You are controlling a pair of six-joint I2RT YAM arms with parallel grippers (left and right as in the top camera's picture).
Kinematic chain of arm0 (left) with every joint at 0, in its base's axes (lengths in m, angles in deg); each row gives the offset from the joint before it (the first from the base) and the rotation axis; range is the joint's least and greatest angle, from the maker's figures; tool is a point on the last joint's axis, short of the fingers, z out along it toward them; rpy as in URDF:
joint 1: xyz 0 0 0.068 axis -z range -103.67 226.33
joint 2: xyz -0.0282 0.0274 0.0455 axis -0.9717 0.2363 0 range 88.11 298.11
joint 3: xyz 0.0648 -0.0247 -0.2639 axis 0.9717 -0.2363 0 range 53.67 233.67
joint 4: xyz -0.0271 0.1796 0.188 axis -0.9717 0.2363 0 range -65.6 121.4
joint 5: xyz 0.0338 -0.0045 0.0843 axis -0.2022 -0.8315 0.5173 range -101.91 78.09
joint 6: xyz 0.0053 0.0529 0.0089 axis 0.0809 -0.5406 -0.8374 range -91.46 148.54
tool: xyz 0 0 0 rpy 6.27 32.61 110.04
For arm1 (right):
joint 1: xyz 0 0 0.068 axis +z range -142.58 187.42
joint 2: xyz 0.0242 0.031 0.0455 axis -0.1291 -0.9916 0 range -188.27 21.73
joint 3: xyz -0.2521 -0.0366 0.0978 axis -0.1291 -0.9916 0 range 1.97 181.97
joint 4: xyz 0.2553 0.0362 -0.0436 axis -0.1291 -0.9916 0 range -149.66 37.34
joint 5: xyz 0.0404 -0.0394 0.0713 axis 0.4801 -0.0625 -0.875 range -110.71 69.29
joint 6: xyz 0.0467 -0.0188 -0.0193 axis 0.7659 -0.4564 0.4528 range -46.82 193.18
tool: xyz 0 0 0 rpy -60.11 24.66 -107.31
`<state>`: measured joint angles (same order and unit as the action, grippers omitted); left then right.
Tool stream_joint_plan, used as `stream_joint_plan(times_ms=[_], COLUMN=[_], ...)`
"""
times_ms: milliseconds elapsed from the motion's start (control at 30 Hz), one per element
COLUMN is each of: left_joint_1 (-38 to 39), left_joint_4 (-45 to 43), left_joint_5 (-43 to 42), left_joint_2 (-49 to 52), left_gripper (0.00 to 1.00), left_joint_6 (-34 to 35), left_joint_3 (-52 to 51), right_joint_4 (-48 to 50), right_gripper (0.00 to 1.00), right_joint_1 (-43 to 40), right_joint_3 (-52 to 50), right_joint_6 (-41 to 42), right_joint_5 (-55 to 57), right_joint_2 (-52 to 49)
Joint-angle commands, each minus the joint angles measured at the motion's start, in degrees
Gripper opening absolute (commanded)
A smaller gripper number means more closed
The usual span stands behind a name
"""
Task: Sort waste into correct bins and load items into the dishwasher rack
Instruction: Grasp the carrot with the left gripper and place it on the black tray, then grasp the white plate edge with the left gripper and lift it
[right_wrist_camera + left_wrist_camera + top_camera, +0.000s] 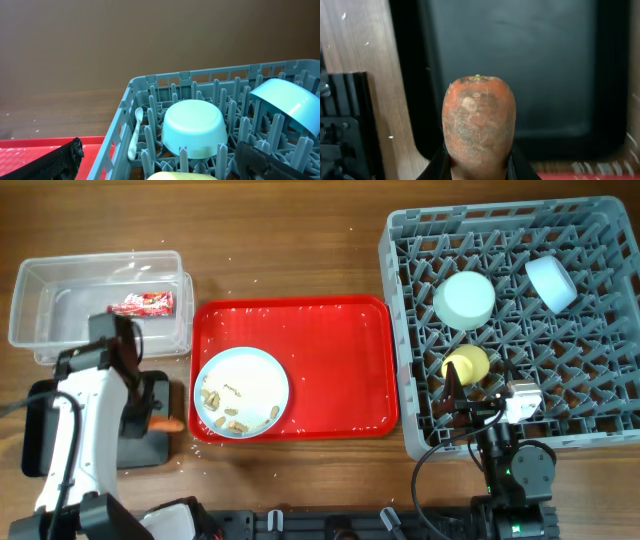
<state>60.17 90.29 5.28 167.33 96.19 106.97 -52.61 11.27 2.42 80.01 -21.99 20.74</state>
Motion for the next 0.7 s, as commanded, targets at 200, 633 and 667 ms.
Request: stream_joint_plan(times_ms=[200,633,667], left_joint_1=[-12.0,19.1,22.3], left_joint_4=[-10.0,-8.7,-9.8], left_joint_5=[-9.3,-16.4,-15.3], left_joint_2=[-0.2,-0.3,-0.2], left_gripper=[1.00,0.78,0.76], left_joint_6=[-5.7,-16.6,-17.4], left_joint_3=[-3.1,2.5,2.5], right_joint_4=[0.2,0.2,0.2], right_gripper=[1.00,1.00,1.00], right_joint_1=[-0.2,-0.2,-0.2], right_joint_3=[-0.2,-0.2,-0.2], right_joint_6=[0.8,0.8,0.8], right_joint_5=[-0.7,-0.7,-0.7], right_joint_2=[0.6,0.6,0.6])
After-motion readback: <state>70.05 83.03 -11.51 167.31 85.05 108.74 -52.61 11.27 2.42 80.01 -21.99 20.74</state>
